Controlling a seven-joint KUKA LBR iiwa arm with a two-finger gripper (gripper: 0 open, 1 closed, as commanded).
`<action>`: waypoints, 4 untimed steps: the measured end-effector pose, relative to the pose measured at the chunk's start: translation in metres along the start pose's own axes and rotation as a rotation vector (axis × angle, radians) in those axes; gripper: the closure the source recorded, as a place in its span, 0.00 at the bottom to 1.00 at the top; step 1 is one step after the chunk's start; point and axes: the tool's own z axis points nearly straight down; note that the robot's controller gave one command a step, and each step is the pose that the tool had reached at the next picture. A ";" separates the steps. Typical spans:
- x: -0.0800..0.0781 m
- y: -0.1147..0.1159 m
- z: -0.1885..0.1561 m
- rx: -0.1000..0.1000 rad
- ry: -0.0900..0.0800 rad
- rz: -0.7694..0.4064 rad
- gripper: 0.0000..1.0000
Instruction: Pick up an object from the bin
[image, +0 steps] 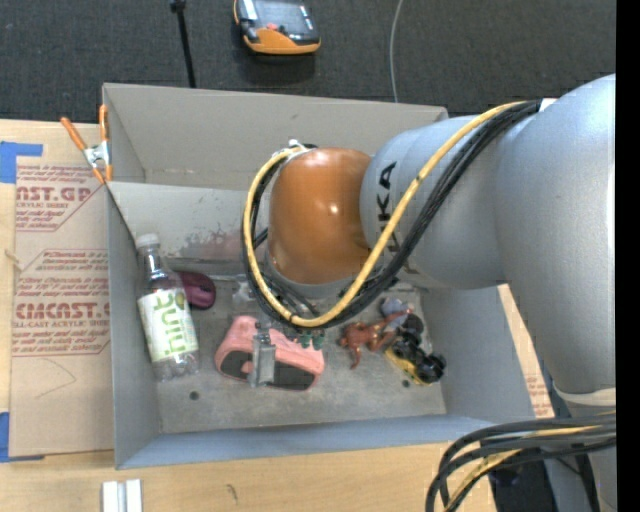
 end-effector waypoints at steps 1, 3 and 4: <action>0.014 -0.006 0.024 0.001 0.007 0.084 0.00; -0.002 0.005 0.080 0.001 0.023 0.111 1.00; -0.003 0.005 0.079 0.002 0.025 0.111 1.00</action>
Offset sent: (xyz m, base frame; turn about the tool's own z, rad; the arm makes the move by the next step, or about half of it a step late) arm 0.0048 0.0031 -0.0819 0.1135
